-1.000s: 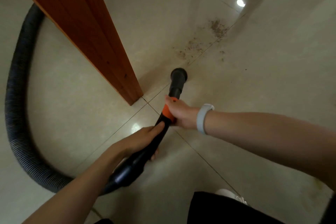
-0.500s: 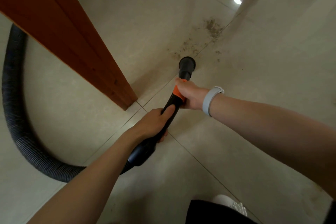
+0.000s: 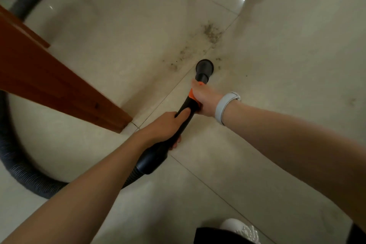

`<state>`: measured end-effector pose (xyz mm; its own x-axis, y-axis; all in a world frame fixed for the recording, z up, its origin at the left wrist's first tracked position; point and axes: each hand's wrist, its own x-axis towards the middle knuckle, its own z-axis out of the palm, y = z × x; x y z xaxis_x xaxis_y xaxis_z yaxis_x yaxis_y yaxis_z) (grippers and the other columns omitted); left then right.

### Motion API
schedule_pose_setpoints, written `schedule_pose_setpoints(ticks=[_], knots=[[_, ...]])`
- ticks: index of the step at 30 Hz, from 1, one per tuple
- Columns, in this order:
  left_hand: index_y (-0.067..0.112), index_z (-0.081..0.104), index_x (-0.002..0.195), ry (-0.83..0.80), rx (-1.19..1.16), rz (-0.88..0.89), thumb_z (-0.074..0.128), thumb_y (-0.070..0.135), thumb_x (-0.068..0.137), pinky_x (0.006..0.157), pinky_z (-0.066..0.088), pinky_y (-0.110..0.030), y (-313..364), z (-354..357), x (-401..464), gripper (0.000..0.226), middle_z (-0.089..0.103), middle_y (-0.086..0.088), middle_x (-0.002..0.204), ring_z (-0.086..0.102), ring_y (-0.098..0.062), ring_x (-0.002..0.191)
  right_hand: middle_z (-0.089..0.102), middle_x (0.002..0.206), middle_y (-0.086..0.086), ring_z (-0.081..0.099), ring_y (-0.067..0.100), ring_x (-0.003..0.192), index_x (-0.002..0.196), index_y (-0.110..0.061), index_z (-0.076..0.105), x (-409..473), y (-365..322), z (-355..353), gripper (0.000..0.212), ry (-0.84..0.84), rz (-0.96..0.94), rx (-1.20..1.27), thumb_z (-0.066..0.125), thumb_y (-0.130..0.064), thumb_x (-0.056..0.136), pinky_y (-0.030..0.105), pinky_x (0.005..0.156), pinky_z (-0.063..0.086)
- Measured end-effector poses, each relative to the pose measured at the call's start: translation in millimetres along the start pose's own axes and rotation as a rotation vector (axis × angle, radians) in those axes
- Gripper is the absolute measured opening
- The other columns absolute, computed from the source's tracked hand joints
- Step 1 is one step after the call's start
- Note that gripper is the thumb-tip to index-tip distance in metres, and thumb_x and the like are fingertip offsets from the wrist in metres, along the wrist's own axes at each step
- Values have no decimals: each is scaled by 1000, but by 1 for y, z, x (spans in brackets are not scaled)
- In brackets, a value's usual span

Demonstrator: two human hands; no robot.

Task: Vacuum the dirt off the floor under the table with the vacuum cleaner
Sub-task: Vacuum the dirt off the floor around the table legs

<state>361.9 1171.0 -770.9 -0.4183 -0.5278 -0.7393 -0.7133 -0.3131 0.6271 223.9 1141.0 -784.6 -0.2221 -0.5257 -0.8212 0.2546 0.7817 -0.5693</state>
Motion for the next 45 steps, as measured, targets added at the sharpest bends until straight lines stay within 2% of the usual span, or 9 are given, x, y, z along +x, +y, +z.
schedule_pose_setpoints(ticks=[5, 9, 13, 15, 20, 28, 35, 40, 45], knots=[[14, 49, 102, -57, 65, -12, 32, 50, 97, 50, 50, -28, -31, 7, -20, 41, 59, -3, 57, 53, -15, 44, 54, 114, 15, 57, 28, 90, 133, -5, 37, -15, 39, 7, 49, -11, 38, 43, 40, -39, 98, 38, 67, 53], [12, 50, 108, -136, 109, 15, 33, 51, 97, 52, 49, -27, -29, 18, -21, 44, 58, -3, 57, 52, -15, 43, 53, 106, 12, 56, 25, 80, 134, -7, 37, -16, 59, -4, 51, 84, 64, 145, 43, -42, 96, 37, 58, 50], [10, 50, 106, -227, 174, 33, 33, 52, 97, 50, 48, -26, -9, 35, -12, 46, 56, -4, 59, 51, -16, 44, 51, 106, 12, 56, 28, 88, 132, -8, 34, -14, 71, -35, 51, 233, 98, 285, 45, -42, 96, 46, 79, 53], [9, 51, 107, -237, 191, 41, 34, 53, 97, 50, 47, -26, 4, 43, -1, 49, 57, -6, 60, 51, -16, 43, 50, 108, 13, 55, 29, 91, 132, -9, 32, -12, 66, -51, 50, 276, 102, 320, 45, -42, 96, 44, 79, 52], [13, 51, 97, -147, 230, 85, 35, 56, 95, 51, 48, -27, 35, 51, 34, 47, 59, -8, 62, 52, -17, 44, 51, 112, 15, 55, 31, 99, 134, -6, 35, 8, 37, -74, 52, 357, 3, 309, 46, -40, 95, 46, 90, 50], [9, 51, 106, -114, 172, 63, 35, 60, 94, 50, 48, -28, 40, 55, 36, 54, 59, -10, 63, 53, -20, 45, 48, 86, 6, 51, 21, 72, 132, -10, 37, 2, 25, -78, 45, 273, 6, 268, 45, -36, 97, 33, 54, 43], [5, 50, 112, -172, 268, -68, 37, 63, 91, 53, 52, -29, 34, 38, 9, 63, 60, -10, 59, 56, -21, 44, 51, 107, 11, 54, 27, 91, 133, -11, 33, -18, 48, -54, 47, 274, 48, 311, 44, -38, 97, 40, 71, 49], [3, 51, 115, -275, 325, -85, 35, 62, 92, 53, 52, -27, 23, 33, -9, 66, 59, -8, 54, 56, -20, 42, 49, 114, 13, 55, 25, 83, 136, -13, 31, -31, 71, -47, 49, 230, 131, 333, 43, -41, 97, 37, 54, 47], [9, 49, 107, -163, 266, -56, 34, 59, 94, 49, 50, -25, 12, 21, -11, 54, 59, -6, 56, 55, -17, 41, 51, 118, 13, 56, 26, 87, 138, -13, 30, -27, 50, -30, 52, 164, 136, 220, 42, -42, 97, 36, 50, 45]])
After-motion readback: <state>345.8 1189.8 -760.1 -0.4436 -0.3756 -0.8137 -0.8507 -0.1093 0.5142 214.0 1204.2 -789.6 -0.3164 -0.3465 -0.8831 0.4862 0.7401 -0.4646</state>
